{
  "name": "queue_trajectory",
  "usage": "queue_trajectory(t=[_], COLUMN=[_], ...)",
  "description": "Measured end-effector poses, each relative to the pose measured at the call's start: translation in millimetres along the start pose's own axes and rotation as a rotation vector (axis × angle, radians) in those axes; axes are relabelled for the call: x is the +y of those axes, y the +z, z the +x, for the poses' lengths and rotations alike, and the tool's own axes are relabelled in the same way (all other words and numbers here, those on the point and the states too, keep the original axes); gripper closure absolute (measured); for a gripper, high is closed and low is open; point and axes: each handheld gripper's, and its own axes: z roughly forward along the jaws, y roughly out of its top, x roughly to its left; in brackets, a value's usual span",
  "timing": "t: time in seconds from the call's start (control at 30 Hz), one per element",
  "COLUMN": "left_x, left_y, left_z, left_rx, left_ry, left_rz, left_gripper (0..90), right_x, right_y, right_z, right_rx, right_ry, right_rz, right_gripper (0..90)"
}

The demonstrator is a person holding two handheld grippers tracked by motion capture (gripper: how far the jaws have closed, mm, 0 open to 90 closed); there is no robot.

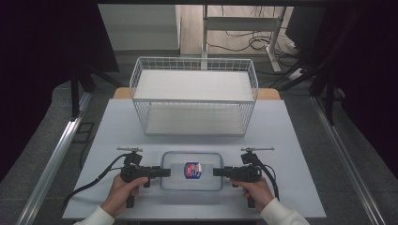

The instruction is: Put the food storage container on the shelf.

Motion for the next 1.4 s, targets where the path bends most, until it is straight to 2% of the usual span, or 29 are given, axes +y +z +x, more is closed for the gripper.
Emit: queue_trajectory(t=[0.3, 0.47, 0.6, 0.77, 0.87, 1.0, 1.07, 1.4], left_x=[-3.6, -5.3, -5.5, -4.7, -2.6, 3.1, 4.3, 11.1], left_y=[-3.4, -4.1, -4.3, -4.4, -6.3, -6.4, -5.8, -9.1], left_z=[-4.4, -8.0, -9.7, -10.5, -11.1, -17.5, -17.9, -16.7], left_rx=[0.004, 0.004, -0.003, -0.002, -0.006, 0.016, 0.018, 0.017], left_ry=[0.006, 0.002, 0.000, 0.003, 0.009, 0.050, 0.056, 0.063], left_rz=[-0.011, -0.021, -0.026, -0.030, -0.035, -0.041, -0.037, -0.046], left_gripper=[46.9, 48.2, 49.0, 49.3, 49.8, 49.8, 49.8, 50.3], right_x=[-4.4, -7.1, -7.6, -7.3, -6.1, -3.1, -2.0, 3.7], right_y=[-4.1, -7.1, -12.8, -14.0, -14.6, -16.6, -17.8, -16.8], right_z=[3.5, 7.8, 14.2, 13.6, 13.7, 12.8, 12.9, 13.1], right_rx=[0.004, -0.010, -0.022, -0.021, -0.018, -0.011, -0.014, -0.009], right_ry=[0.004, -0.005, -0.032, -0.030, -0.037, -0.040, -0.046, -0.061], right_rz=[-0.020, -0.033, -0.050, -0.052, -0.059, -0.072, -0.075, -0.081], right_gripper=[45.1, 45.5, 47.0, 47.2, 47.2, 47.0, 47.0, 47.0])
